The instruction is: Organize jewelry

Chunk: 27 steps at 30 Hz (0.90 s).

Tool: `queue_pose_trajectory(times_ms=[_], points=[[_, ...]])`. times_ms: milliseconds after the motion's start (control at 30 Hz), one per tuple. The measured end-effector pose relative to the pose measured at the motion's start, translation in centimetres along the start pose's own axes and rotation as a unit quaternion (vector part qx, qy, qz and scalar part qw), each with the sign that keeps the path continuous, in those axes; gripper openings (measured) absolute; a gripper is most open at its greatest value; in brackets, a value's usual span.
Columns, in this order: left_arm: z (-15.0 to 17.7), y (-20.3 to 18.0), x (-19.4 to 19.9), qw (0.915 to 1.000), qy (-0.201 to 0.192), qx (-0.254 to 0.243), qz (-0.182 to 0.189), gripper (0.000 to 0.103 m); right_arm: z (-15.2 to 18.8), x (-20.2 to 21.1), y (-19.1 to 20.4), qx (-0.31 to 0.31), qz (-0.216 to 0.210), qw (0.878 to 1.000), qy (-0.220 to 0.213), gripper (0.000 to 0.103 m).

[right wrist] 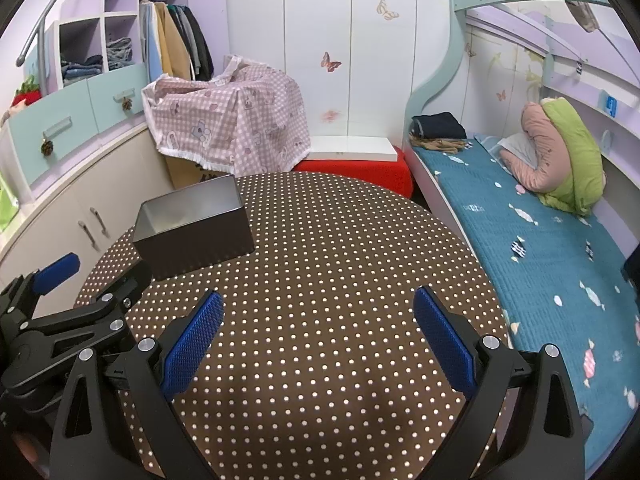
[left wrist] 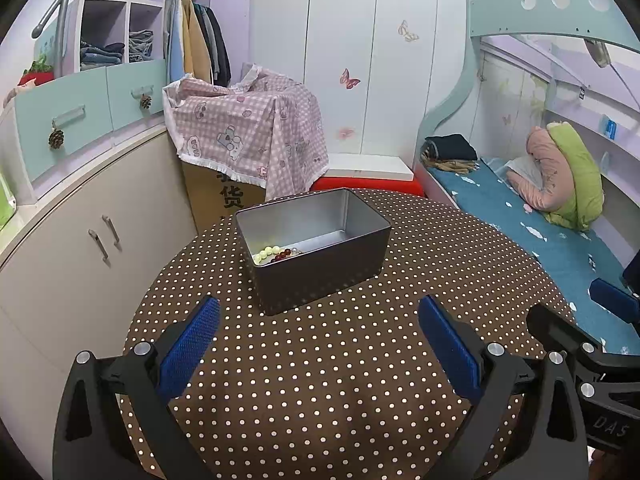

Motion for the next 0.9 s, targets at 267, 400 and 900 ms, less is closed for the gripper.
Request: queue_pose_trajectory(times_ms=[267, 400, 900], points=[[0.20, 0.08, 0.27, 0.9998, -0.014, -0.009, -0.008, 0.095, 0.44, 0.16, -0.21, 0.002, 0.000, 1.000, 0.002, 0.093], [0.18, 0.14, 0.39, 0.9999, -0.011, -0.005, -0.004, 0.095, 0.41, 0.14, -0.22, 0.004, 0.001, 1.000, 0.001, 0.093], [-0.09, -0.06, 0.43, 0.9999, -0.013, -0.009, -0.005, 0.095, 0.26, 0.12, -0.21, 0.004, 0.000, 1.000, 0.002, 0.093]])
Point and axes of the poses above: each gripper's, at about its wrist camera, not at the fingertips, and x roughly against the way its jaws point, y to its left, z to its underside, the point moved 8 cm from there along -x, roughly the way its jaws point, and after that the axes turned 14 degrees about -y, right-handed, at the moved point
